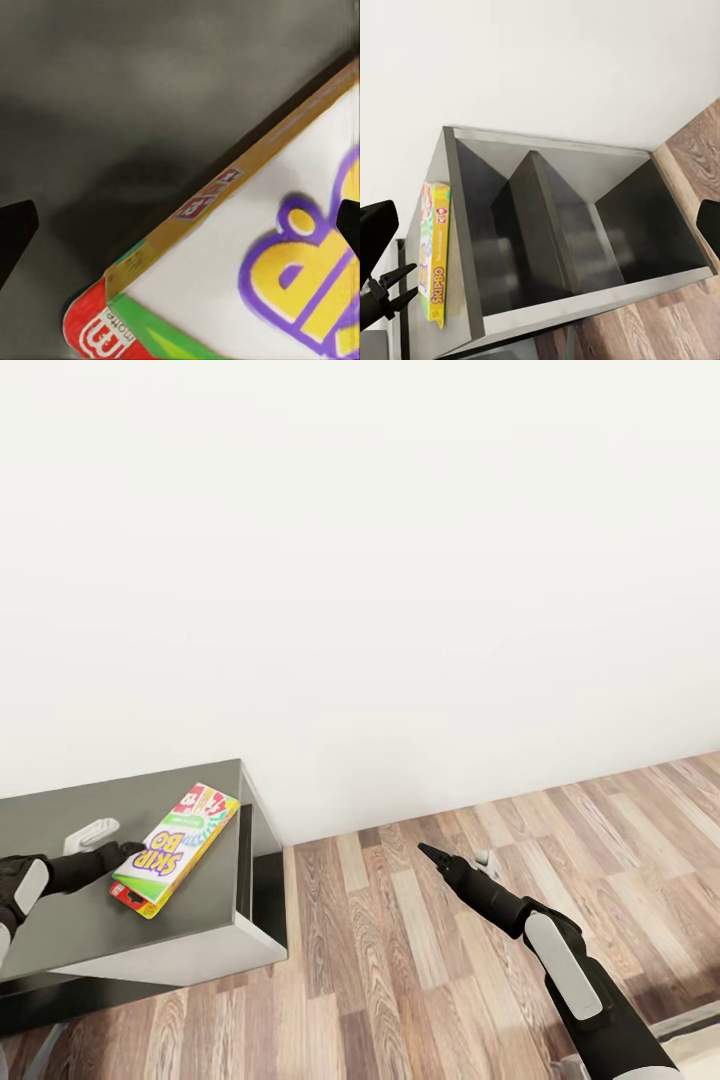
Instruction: Put all the toys in the child's room - the three board games (two on the bed and one on the table), the two jigsaw puzzles on the table, and the tennis ball on the table - inside the toy box on the table in the child's room.
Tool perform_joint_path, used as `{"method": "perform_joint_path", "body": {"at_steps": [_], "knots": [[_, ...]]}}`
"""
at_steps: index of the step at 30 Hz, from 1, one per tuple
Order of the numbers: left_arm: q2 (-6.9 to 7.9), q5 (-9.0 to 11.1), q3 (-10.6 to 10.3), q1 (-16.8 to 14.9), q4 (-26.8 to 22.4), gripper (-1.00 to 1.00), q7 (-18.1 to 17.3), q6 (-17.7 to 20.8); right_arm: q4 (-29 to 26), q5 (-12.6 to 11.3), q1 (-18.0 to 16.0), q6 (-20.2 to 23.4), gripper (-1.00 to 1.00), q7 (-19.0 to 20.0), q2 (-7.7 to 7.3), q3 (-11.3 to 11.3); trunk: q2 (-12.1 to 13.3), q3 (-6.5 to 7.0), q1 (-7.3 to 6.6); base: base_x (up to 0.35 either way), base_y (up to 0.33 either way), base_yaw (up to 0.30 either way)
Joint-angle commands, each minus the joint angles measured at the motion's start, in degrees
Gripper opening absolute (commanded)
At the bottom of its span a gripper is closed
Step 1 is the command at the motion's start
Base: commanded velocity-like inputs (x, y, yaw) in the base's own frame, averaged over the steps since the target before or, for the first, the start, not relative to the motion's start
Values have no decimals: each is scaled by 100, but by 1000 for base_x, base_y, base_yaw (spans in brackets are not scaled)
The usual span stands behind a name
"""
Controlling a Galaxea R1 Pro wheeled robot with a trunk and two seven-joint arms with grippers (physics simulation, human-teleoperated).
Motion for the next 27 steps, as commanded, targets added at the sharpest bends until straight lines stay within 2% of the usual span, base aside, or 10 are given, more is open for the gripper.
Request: {"method": "perform_joint_path", "body": {"at_steps": [1,7,27], "knots": [[-4,3,37,-5,-4,100,-48,52,-2,-23,-4,18,100,0,-4,5,-10,-12,3,0,0,0],[-15,-1,33,-5,-4,100,-244,77,-2,-23,-5,18,100,0,-4,5,-10,-28,3,0,0,0],[-73,-1,32,-5,-4,100,-271,170,-2,-23,-5,18,100,0,-4,5,-10,-76,3,0,0,0]]}}
